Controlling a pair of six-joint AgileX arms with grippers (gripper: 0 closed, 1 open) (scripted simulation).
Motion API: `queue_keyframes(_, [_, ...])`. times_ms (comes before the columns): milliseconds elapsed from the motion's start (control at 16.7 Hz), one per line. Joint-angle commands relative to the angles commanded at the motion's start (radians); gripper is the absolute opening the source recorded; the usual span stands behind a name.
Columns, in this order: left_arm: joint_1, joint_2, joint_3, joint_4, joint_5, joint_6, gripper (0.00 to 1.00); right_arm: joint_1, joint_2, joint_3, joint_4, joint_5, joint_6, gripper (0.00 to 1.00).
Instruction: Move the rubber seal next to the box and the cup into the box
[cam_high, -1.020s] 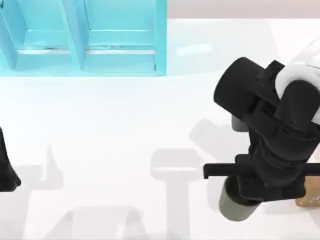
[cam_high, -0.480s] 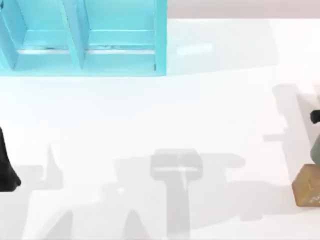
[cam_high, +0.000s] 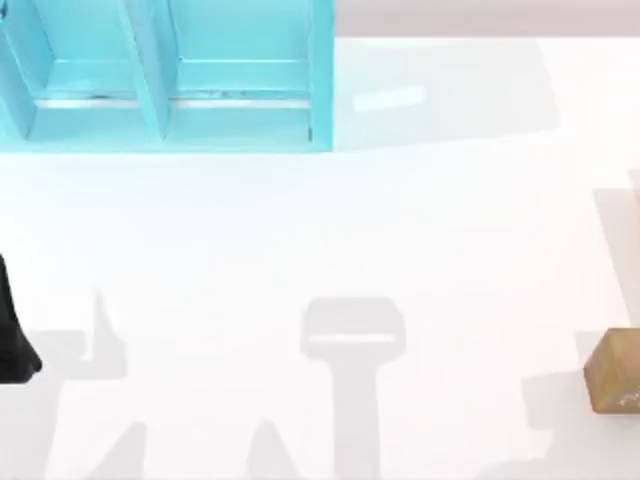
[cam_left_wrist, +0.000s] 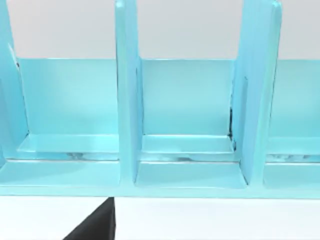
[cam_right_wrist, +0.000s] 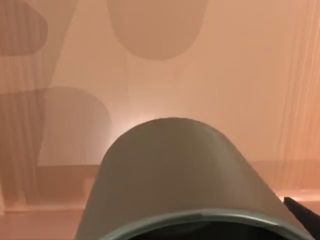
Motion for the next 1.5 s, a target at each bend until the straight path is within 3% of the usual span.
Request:
queue_keyframes(240, [0.0, 0.0, 0.0, 0.0, 0.0, 0.0, 1.0, -0.116, -0.014, -0.028, 0.024, -0.005, -0.114, 0.0])
queue_keyframes(660, [0.0, 0.0, 0.0, 0.0, 0.0, 0.0, 1.0, -0.115, -0.007, -0.039, 0.039, -0.005, -0.114, 0.0])
queue_keyframes(1140, [0.0, 0.0, 0.0, 0.0, 0.0, 0.0, 1.0, -0.096, 0.038, -0.221, 0.274, -0.004, -0.095, 0.0])
queue_keyframes(1440, [0.0, 0.0, 0.0, 0.0, 0.0, 0.0, 1.0, -0.096, 0.044, -0.238, 0.291, -0.004, -0.094, 0.0])
queue_keyframes(1500, [0.0, 0.0, 0.0, 0.0, 0.0, 0.0, 1.0, -0.096, 0.044, -0.238, 0.291, -0.004, -0.094, 0.08])
